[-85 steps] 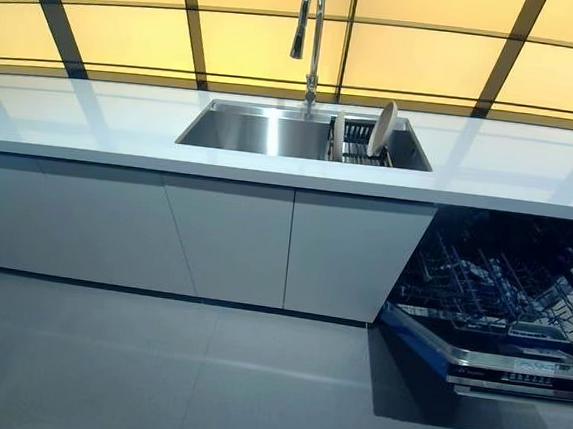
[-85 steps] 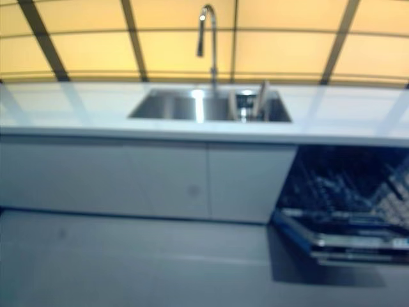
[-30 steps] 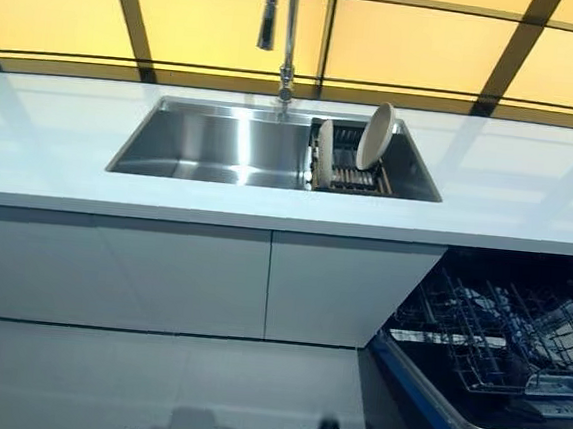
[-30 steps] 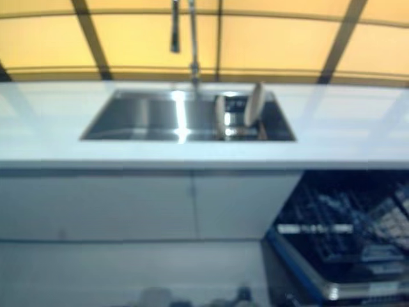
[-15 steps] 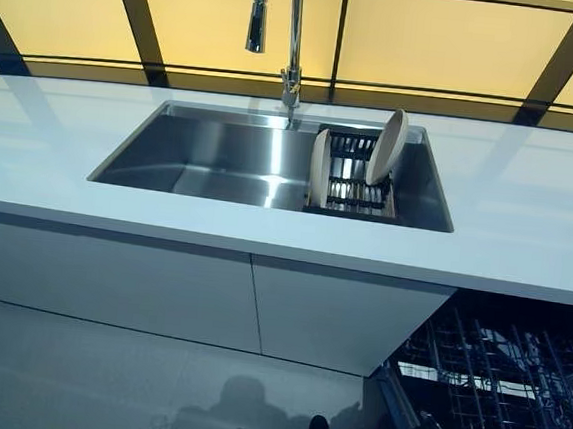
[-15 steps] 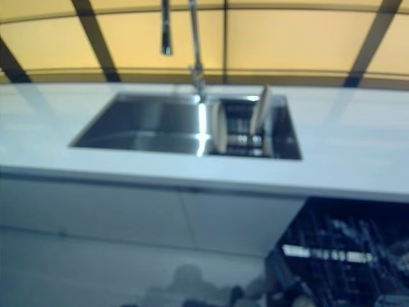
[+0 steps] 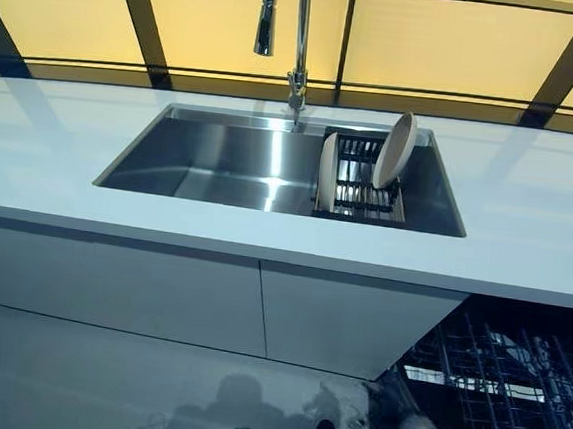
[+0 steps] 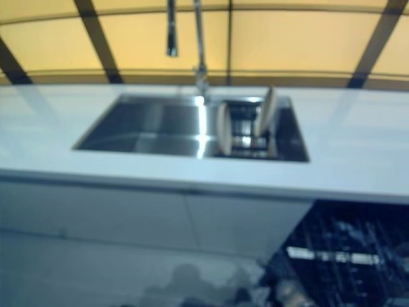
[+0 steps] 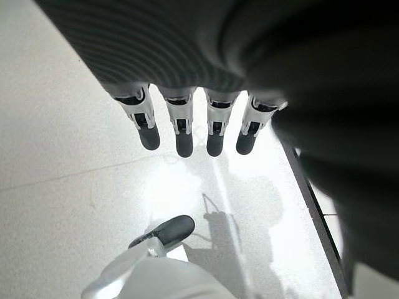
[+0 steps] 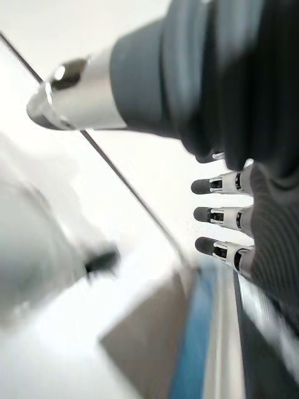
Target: Take plates into dishwasher
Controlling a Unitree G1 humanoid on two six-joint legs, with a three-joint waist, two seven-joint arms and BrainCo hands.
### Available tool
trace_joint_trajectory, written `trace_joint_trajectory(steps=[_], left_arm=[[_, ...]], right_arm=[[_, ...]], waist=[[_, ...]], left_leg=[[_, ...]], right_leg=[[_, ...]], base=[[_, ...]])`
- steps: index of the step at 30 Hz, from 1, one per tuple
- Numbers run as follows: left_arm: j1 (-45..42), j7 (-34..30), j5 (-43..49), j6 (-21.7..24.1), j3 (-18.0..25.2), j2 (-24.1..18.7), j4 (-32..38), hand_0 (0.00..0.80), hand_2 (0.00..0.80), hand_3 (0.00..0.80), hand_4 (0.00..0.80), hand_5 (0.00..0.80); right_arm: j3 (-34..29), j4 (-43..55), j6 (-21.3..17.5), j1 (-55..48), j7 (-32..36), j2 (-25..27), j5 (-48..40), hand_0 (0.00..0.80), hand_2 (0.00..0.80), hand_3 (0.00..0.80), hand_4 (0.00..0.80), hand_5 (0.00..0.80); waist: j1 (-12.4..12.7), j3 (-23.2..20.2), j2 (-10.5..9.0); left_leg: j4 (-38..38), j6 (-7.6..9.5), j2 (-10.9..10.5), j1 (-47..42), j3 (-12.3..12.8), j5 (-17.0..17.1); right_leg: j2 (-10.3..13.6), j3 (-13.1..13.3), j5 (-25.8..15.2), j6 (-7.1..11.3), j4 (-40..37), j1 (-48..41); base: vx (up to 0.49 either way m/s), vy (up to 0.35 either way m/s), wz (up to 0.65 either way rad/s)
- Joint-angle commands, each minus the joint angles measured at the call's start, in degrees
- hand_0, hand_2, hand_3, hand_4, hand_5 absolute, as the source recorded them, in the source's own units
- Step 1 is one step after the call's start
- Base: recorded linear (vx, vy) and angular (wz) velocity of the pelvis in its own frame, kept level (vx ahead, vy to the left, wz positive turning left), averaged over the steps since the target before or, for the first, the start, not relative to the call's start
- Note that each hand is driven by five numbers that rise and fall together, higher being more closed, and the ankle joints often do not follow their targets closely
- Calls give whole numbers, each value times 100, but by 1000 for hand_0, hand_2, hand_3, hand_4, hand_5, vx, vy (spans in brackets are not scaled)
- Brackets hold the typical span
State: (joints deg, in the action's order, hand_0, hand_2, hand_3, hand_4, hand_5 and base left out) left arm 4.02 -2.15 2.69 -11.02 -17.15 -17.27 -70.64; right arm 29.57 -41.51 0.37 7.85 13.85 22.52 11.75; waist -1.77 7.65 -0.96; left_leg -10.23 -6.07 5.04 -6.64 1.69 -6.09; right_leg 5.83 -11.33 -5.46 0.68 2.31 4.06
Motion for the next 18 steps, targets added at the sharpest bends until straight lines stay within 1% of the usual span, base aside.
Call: trace_joint_trajectory(steps=[1, 2, 3, 4, 5, 6, 7, 8, 9, 10, 13, 14, 17, 18], left_arm=[[-10, 86, -223, -233, -47, -283, 442, 0, 0, 0, 0, 0], [-44, 104, -296, -234, -38, -293, 453, 0, 0, 0, 0, 0], [-102, 129, -266, -153, 30, -335, 456, 0, 0, 0, 0, 0], [-123, 100, -104, -57, 94, -384, 446, 0, 0, 0, 0, 0], [-106, 39, 7, -27, 132, -414, 431, 0, 0, 0, 0, 0], [-92, 25, -40, -22, 85, -479, 415, 0, 0, 0, 0, 0], [-99, 55, -53, 2, 69, -497, 413, 0, 0, 0, 0, 0], [-134, 95, -55, 40, 67, -524, 435, 0, 0, 0, 0, 0], [-146, 103, -65, 53, 69, -539, 441, 0, 0, 0, 0, 0], [-187, 109, -114, 71, 96, -610, 464, 0, 0, 0, 0, 0], [-274, 75, 9, 137, 176, -672, 464, 0, 0, 0, 0, 0], [-333, 33, 39, 166, 183, -704, 487, 0, 0, 0, 0, 0], [-453, -76, 91, 297, 204, -745, 503, 0, 0, 0, 0, 0], [-502, -132, 102, 354, 214, -758, 502, 0, 0, 0, 0, 0]], right_arm=[[454, 1213, -237, 499, 1343, 748, -345, 0, 0, 0, 0, 0], [488, 1391, -284, 563, 1530, 827, -454, 0, 0, 0, 0, 0], [464, 1686, -290, 665, 1827, 881, -580, 0, 0, 0, 0, 0], [456, 2043, -180, 745, 2157, 951, -837, 0, 0, 0, 0, 0], [497, 2365, 42, 822, 2375, 1071, -1198, 0, 0, 0, 0, 0], [441, 2632, 181, 852, 2572, 1175, -1568, 0, 0, 0, 0, 0], [348, 2739, 212, 847, 2675, 1219, -1802, 0, 0, 0, 0, 0], [131, 3010, 415, 822, 2914, 1274, -2143, 0, 0, 0, 0, 0], [72, 3103, 472, 826, 2995, 1313, -2302, 0, 0, 0, 0, 0], [-144, 3432, 610, 782, 3212, 1400, -2672, 0, 0, 0, 0, 0], [-456, 3729, 693, 629, 3358, 1540, -3107, 0, 0, 0, 0, 0], [-617, 3822, 800, 578, 3345, 1588, -3295, 0, 0, 0, 0, 0], [-982, 3706, 751, 535, 3429, 1697, -3502, 0, 0, 0, 0, 0], [-1123, 3729, 794, 519, 3439, 1766, -3739, 0, 0, 0, 0, 0]], waist=[[228, 155, -320], [298, 200, -261], [401, 239, -168], [482, 306, -221], [496, 285, -266], [433, 202, -197], [394, 154, -167], [358, 81, -151], [357, 56, -151], [350, -35, -174], [333, -159, -194], [320, -212, -196], [314, -282, -183], [316, -302, -175]], left_leg=[[-1955, 169, -246, 1375, 61, 794], [-1406, 124, -196, 1398, 156, 856], [-518, 74, -68, 1557, 239, 1191], [-277, 149, -142, 1537, 164, 1149], [-150, 268, -306, 1365, 96, 764], [402, 287, -274, 993, 133, 766], [661, 299, -239, 765, 149, 819], [845, 307, -248, 594, 168, 843], [912, 310, -254, 553, 148, 855], [1032, 318, -255, 480, 156, 847], [1212, 359, -258, 436, 165, 849], [1265, 366, -263, 427, 176, 865], [1384, 371, -240, 404, 196, 877], [1423, 365, -227, 403, 197, 878]], right_leg=[[186, 231, 420, 140, 98, -660], [139, 267, 475, 208, 38, -821], [55, 344, 554, 333, -12, -1034], [91, 489, 590, 388, 3, -1132], [186, 512, 586, 448, 44, -1077], [174, 452, 621, 491, 143, -974], [180, 418, 607, 510, 184, -930], [193, 369, 516, 554, 144, -891], [196, 367, 487, 574, 119, -882], [212, 367, 410, 611, 5, -851], [190, 373, 391, 634, -114, -846], [164, 388, 407, 625, -141, -851], [136, 378, 446, 623, -196, -879], [131, 363, 440, 633, -249, -898]], base=[[134, 108, -22], [191, 192, -71], [183, 162, -95], [148, 131, -72], [132, 130, -62], [139, 149, -32], [170, 130, -26], [116, 53, 8], [119, -8, -6], [94, -40, -5], [85, -41, -2], [56, -24, -2], [54, -29, -7], [31, -32, -5]])
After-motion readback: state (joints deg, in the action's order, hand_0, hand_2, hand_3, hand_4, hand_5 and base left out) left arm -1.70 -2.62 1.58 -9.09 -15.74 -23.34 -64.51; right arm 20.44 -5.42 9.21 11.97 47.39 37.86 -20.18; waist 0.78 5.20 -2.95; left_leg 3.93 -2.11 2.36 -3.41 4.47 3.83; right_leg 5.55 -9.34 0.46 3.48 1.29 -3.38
